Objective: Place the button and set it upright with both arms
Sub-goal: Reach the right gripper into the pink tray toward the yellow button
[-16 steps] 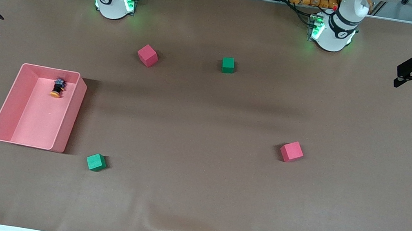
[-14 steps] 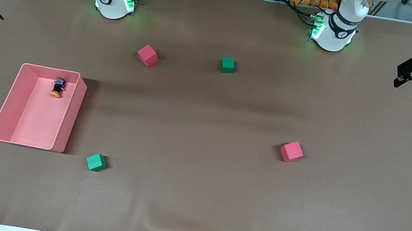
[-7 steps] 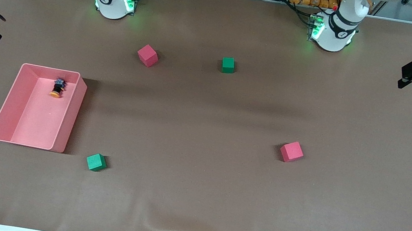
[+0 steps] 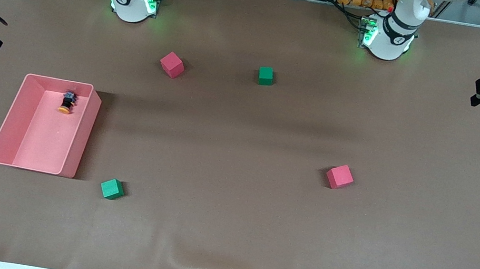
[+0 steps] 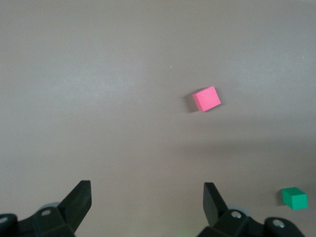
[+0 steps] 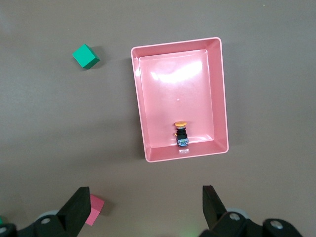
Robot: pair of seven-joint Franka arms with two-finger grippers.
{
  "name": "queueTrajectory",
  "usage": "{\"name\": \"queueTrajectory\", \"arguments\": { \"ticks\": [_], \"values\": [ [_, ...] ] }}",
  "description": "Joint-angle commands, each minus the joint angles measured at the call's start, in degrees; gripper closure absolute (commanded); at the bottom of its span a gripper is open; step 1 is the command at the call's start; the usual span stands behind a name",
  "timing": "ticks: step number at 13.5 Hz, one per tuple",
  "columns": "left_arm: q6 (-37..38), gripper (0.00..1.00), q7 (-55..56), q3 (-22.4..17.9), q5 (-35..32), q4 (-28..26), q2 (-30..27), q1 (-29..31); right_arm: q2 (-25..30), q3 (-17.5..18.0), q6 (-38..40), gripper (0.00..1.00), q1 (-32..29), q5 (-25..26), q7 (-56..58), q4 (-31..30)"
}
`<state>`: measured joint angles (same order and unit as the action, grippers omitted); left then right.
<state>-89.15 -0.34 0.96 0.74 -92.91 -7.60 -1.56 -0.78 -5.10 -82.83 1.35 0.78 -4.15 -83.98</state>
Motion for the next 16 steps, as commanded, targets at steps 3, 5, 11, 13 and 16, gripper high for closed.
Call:
{"name": "queueTrajectory", "arguments": {
  "ticks": [3, 5, 11, 13, 16],
  "values": [
    [1.2, 0.0, -1.2, 0.6, -1.1, 1.5, 1.7, 0.4, -3.3, 0.2, -1.2, 0.0, 0.3, 2.6, 3.8, -0.8],
    [1.2, 0.0, -1.3, 0.6, -1.1, 1.8, 2.8, 0.0, -4.6, 0.2, -4.1, 0.0, -1.3, 2.6, 5.4, -3.8],
    [0.6, 0.0, -1.4, 0.4, -1.1, 1.9, 5.0, 0.5, -5.4, 0.1, -23.7, 0.0, -3.2, 2.7, 7.7, -21.5],
    [0.7, 0.0, -1.2, 0.4, -1.2, 2.9, 5.1, 0.4, -7.1, 0.1, -28.7, 0.0, -4.1, 2.7, 7.8, -24.8],
    [1.1, 0.0, -1.5, 0.4, -1.2, 2.9, 4.5, 0.6, -11.2, 0.1, -30.0, 0.0, -5.4, 2.6, 8.5, -26.1]
  ]
}}
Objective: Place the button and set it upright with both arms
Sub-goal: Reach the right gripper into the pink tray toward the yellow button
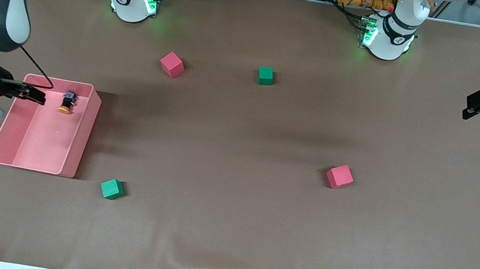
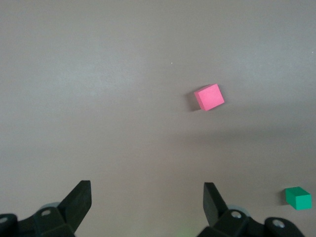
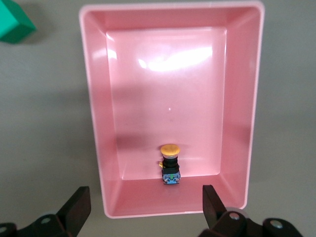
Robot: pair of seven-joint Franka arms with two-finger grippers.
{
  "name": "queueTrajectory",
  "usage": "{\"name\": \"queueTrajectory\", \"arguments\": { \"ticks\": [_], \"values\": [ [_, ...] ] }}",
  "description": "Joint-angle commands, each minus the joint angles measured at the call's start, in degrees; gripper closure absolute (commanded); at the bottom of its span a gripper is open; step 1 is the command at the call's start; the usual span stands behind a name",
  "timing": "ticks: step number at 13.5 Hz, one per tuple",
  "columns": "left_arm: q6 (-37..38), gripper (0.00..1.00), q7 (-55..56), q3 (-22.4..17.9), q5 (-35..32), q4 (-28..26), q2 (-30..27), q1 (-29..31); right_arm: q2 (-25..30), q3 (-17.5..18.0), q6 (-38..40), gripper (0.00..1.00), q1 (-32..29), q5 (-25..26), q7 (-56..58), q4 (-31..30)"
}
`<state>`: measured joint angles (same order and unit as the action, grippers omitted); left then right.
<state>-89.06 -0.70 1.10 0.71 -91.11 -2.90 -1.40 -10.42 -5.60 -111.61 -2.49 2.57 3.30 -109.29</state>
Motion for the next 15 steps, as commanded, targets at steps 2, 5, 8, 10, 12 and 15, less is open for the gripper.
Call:
{"name": "queueTrajectory", "arguments": {
  "ticks": [2, 5, 8, 10, 12, 15],
  "values": [
    [1.0, 0.0, -1.2, 0.2, -1.1, 1.2, 0.0, 0.4, -2.7, 0.6, -4.1, 0.0, -2.3, 0.9, 1.6, -3.2],
    [1.0, 0.0, -1.2, 0.2, -1.0, 1.1, 0.3, 0.4, -2.7, 0.6, -13.2, 0.0, -2.4, 0.9, 1.7, -11.1],
    [1.3, 0.0, -1.4, 0.2, -0.9, 0.8, 0.1, 1.3, -3.5, 0.6, -24.8, 0.0, -2.8, 1.0, 1.9, -18.8],
    [1.3, 0.0, -1.3, 0.2, -0.4, 0.8, 0.1, 1.4, -5.7, 0.6, -25.6, 0.0, -4.4, 1.0, 4.3, -19.0],
    [1.3, 0.0, -1.3, 0.2, -0.2, 1.0, 0.0, 1.4, -7.6, 0.6, -27.0, 0.0, -6.6, 1.0, 7.6, -19.1],
    [0.9, 0.0, -1.3, 0.3, -0.2, 1.1, 0.1, 1.4, -7.9, 0.6, -27.1, 0.0, -9.1, 0.9, 11.4, -19.6]
  ]
}}
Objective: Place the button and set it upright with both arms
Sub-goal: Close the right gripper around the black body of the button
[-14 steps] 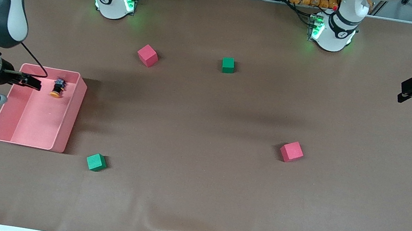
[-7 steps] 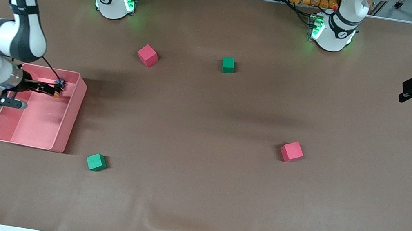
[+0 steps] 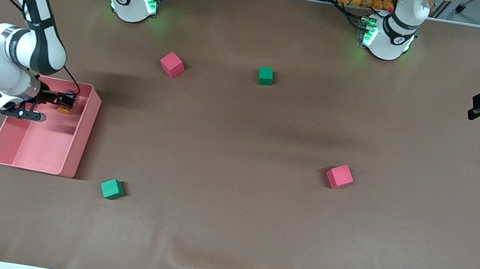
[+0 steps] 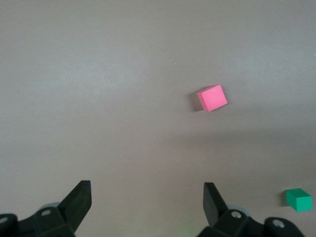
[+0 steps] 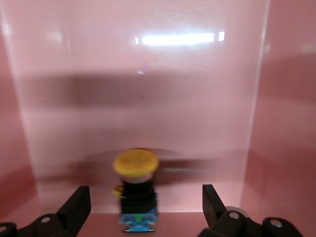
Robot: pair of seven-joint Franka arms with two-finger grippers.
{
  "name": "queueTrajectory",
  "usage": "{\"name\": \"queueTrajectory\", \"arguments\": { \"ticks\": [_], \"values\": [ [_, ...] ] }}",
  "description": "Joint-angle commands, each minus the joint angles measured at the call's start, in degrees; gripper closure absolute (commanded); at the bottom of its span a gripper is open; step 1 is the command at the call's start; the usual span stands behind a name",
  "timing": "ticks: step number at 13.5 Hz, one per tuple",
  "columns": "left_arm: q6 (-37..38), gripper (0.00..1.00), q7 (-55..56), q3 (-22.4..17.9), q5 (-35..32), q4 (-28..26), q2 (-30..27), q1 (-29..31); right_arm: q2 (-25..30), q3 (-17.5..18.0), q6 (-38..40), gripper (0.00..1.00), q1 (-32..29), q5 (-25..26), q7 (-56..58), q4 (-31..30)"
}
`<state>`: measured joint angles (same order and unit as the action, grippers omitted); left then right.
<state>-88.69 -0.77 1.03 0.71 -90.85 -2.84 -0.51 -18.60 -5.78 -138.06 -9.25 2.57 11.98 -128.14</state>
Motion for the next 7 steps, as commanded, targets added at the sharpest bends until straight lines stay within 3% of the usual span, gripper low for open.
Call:
{"name": "queueTrajectory", "arguments": {
  "ticks": [1, 7],
  "values": [
    [0.4, 0.0, -1.3, 0.3, -0.2, 0.8, 0.2, 0.5, 0.2, 0.9, -0.9, 0.0, -3.0, 0.9, 3.8, -1.1],
    [0.4, 0.0, -1.3, 0.4, -0.3, 0.6, 0.3, 0.5, 0.9, 0.9, -4.1, 0.0, -2.0, 0.8, 4.3, -4.7]
  ]
}}
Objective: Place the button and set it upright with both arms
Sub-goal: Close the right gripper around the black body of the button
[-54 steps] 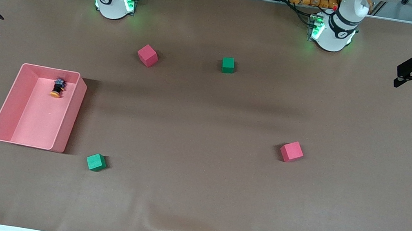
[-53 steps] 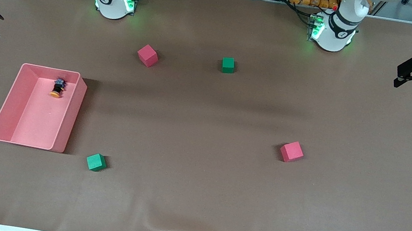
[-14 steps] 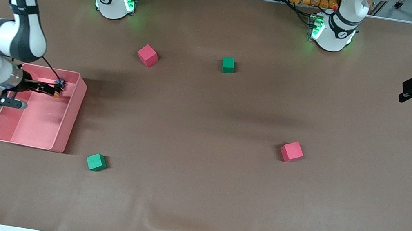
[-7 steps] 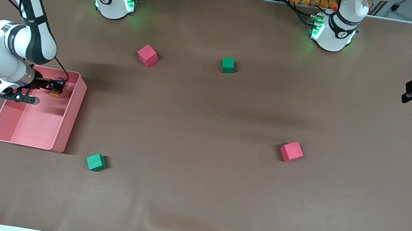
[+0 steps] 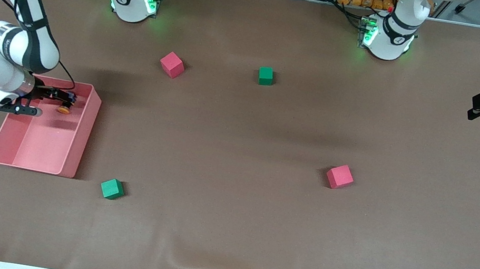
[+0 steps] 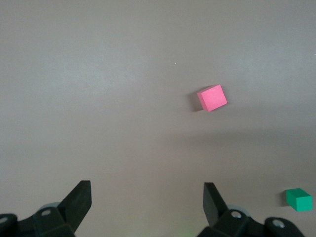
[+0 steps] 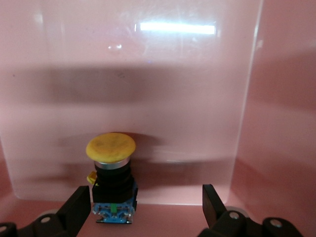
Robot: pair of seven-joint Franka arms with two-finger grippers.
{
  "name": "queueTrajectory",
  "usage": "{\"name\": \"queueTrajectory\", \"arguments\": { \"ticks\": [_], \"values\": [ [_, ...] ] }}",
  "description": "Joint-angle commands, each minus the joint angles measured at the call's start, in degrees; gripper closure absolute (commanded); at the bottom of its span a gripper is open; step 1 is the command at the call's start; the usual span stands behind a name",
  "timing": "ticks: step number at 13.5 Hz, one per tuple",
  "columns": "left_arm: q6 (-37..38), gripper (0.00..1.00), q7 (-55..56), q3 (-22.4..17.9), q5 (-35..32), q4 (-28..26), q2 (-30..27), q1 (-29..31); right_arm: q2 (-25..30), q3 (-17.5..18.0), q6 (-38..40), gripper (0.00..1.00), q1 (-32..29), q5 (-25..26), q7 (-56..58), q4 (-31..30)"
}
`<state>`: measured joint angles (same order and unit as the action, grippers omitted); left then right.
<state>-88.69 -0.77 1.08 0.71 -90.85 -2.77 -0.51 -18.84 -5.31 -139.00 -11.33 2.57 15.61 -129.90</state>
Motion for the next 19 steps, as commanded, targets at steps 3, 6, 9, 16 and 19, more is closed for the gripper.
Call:
{"name": "queueTrajectory", "arguments": {
  "ticks": [3, 6, 9, 16, 19],
  "values": [
    [0.6, 0.0, -1.3, 0.3, -0.4, 0.6, 0.2, 0.4, 1.0, 0.5, -9.0, 0.0, 0.9, 0.9, 0.7, -5.4],
    [0.6, 0.0, -1.3, 0.3, -0.4, 0.4, 0.2, 0.5, 0.9, 0.5, -10.0, 0.0, 1.3, 0.9, 0.7, -5.8],
    [0.7, 0.0, -1.3, 0.2, -0.4, 0.4, 0.1, 0.9, 0.9, 0.5, -10.4, 0.0, 1.3, 0.9, 0.7, -5.7],
    [0.8, 0.0, -1.3, 0.2, -1.0, 0.2, 0.2, 1.2, 1.2, 0.5, -13.7, 0.0, 1.9, 0.9, 1.4, -5.4],
    [0.8, 0.0, -1.3, 0.2, -1.0, -0.3, 0.2, 1.8, 0.7, 0.5, -13.8, 0.0, 1.9, 0.9, 1.4, -5.4]
  ]
}}
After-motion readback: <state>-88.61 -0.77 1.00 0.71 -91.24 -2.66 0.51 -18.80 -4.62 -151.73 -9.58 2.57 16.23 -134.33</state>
